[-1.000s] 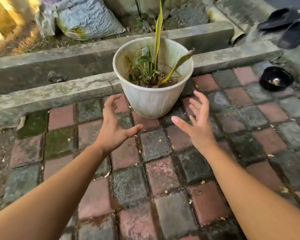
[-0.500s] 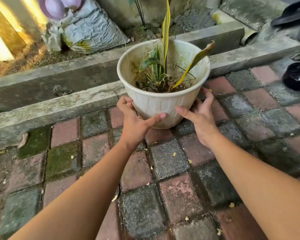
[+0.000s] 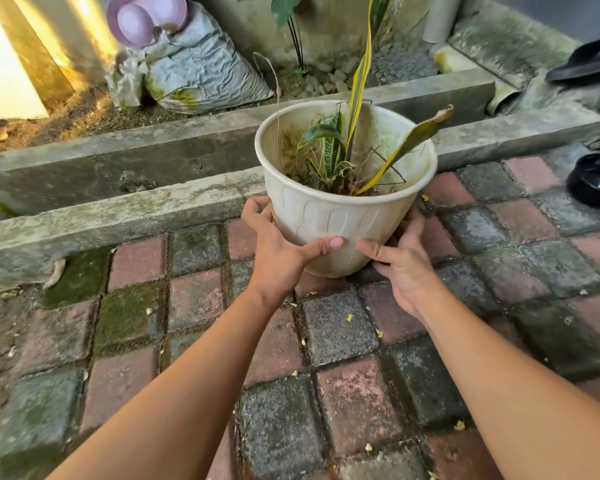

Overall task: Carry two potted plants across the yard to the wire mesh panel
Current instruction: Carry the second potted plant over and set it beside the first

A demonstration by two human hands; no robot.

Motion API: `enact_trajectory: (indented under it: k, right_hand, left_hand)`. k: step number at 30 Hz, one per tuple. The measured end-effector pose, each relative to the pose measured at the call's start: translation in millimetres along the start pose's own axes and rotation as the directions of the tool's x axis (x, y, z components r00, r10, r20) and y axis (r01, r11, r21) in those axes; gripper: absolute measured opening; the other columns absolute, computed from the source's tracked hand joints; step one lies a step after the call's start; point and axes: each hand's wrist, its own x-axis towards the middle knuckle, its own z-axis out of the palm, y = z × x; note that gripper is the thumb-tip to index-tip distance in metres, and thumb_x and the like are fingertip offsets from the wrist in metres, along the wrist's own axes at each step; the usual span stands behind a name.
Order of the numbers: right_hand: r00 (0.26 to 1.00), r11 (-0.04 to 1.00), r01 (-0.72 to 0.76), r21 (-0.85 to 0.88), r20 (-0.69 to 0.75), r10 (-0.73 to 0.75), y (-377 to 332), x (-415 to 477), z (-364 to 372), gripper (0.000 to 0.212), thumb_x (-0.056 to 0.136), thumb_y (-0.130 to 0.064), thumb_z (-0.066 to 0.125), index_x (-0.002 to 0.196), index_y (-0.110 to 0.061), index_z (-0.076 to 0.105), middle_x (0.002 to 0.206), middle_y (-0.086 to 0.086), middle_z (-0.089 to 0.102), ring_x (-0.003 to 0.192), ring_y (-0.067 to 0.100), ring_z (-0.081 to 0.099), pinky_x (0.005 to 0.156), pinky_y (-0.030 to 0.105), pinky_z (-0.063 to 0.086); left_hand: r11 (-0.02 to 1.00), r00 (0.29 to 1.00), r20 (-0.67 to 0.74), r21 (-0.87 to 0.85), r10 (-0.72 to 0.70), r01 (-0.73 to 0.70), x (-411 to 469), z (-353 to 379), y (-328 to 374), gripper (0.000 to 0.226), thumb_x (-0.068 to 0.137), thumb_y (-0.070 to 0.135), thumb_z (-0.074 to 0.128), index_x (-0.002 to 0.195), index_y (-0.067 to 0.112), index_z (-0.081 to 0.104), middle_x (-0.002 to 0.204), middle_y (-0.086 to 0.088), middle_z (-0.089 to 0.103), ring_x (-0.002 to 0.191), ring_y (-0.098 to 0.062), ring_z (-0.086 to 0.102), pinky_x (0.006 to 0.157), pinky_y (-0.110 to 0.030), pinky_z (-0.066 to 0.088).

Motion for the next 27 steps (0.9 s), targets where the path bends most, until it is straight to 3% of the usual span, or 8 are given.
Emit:
enact_trajectory:
  k: [3, 9, 12, 17, 19, 22, 24, 27]
  right_hand:
    - [0.997, 0.997, 0.066, 0.048, -0.029, -0.065, 6.4, -20.6, -1.9, 0.096, 0.062, -0.004, 0.086, 0.138, -0.032, 0.034, 0.146, 0.001, 0.058, 0.139, 0.023, 0.055, 0.116, 0.054, 0.045]
    - [0.977, 0.973, 0.206, 0.101, -0.078, -0.199, 8.0, -51.3, -15.4, 0.074, 0.064, -0.017, 0.084, 0.127, -0.032, 0.048, 0.128, -0.016, 0.072, 0.116, 0.004, 0.068, 0.097, 0.031, 0.055]
    - [0.970, 0.965, 0.234, 0.116, -0.101, -0.223, 3.3, -66.1, -18.8, 0.068, 0.066, -0.019, 0.085, 0.124, -0.031, 0.051, 0.129, -0.014, 0.071, 0.116, 0.005, 0.067, 0.094, 0.025, 0.056]
    - [0.949, 0.945, 0.314, 0.090, -0.067, -0.308, -13.7, -73.5, -14.6, 0.077, 0.065, -0.019, 0.082, 0.133, -0.029, 0.046, 0.144, -0.007, 0.058, 0.123, 0.005, 0.061, 0.097, 0.023, 0.053]
    - [0.941, 0.935, 0.337, 0.107, -0.060, -0.333, -20.7, -76.7, -13.2, 0.078, 0.066, -0.018, 0.080, 0.134, -0.026, 0.043, 0.152, 0.006, 0.051, 0.127, 0.010, 0.058, 0.103, 0.029, 0.051]
    - [0.945, 0.937, 0.325, 0.132, -0.071, -0.318, -30.7, -84.8, -7.6, 0.079, 0.067, -0.019, 0.080, 0.134, -0.024, 0.041, 0.158, 0.021, 0.045, 0.131, 0.020, 0.054, 0.116, 0.054, 0.042]
    - [0.948, 0.941, 0.313, 0.130, -0.096, -0.302, -37.1, -89.0, -2.3, 0.078, 0.067, -0.021, 0.082, 0.133, -0.027, 0.043, 0.158, 0.019, 0.048, 0.132, 0.023, 0.055, 0.119, 0.065, 0.035]
    - [0.951, 0.946, 0.300, 0.124, -0.119, -0.286, -46.0, -94.4, 5.4, 0.093, 0.057, -0.038, 0.099, 0.133, -0.033, 0.046, 0.154, 0.008, 0.056, 0.131, 0.018, 0.060, 0.115, 0.063, 0.043]
  left_hand:
    - [1.000, 1.000, 0.014, -0.017, 0.014, -0.014, -10.2, -3.1, 6.2, 0.106, 0.050, 0.037, 0.097, 0.125, 0.029, 0.023, 0.149, -0.025, 0.050, 0.145, -0.036, 0.054, 0.123, -0.059, 0.046]
    - [0.997, 0.997, 0.075, -0.077, 0.034, -0.028, -45.5, -4.0, 23.2, 0.122, 0.059, 0.039, 0.093, 0.152, 0.019, 0.016, 0.158, -0.021, 0.045, 0.149, -0.036, 0.052, 0.126, -0.061, 0.042]
    - [0.994, 0.995, 0.077, -0.097, 0.060, -0.053, -65.4, -2.2, 35.3, 0.145, 0.052, 0.063, 0.099, 0.159, 0.020, 0.011, 0.164, -0.016, 0.041, 0.153, -0.032, 0.049, 0.127, -0.061, 0.040]
    - [0.991, 0.994, 0.057, -0.096, 0.094, -0.088, -81.9, 1.8, 51.1, 0.136, 0.056, 0.048, 0.095, 0.160, 0.030, 0.009, 0.167, -0.009, 0.040, 0.152, -0.029, 0.050, 0.126, -0.058, 0.043]
    - [0.989, 0.991, 0.059, -0.091, 0.123, -0.118, -81.4, 2.7, 56.0, 0.126, 0.062, 0.042, 0.091, 0.159, 0.038, 0.010, 0.164, -0.007, 0.042, 0.152, -0.028, 0.050, 0.127, -0.060, 0.042]
    - [0.982, 0.982, 0.072, -0.073, 0.177, -0.172, -76.4, 0.7, 62.9, 0.121, 0.062, 0.034, 0.092, 0.154, 0.053, 0.016, 0.167, -0.007, 0.039, 0.156, -0.027, 0.046, 0.128, -0.062, 0.038]
    - [0.978, 0.976, 0.075, -0.044, 0.205, -0.203, -72.4, -1.0, 68.0, 0.128, 0.056, 0.038, 0.099, 0.152, 0.062, 0.018, 0.172, -0.008, 0.032, 0.160, -0.028, 0.038, 0.131, -0.061, 0.033]
    - [0.971, 0.968, 0.085, -0.021, 0.237, -0.236, -68.1, -3.8, 73.3, 0.134, 0.052, 0.063, 0.099, 0.155, 0.067, 0.015, 0.173, 0.009, 0.028, 0.164, -0.027, 0.029, 0.135, -0.057, 0.027]
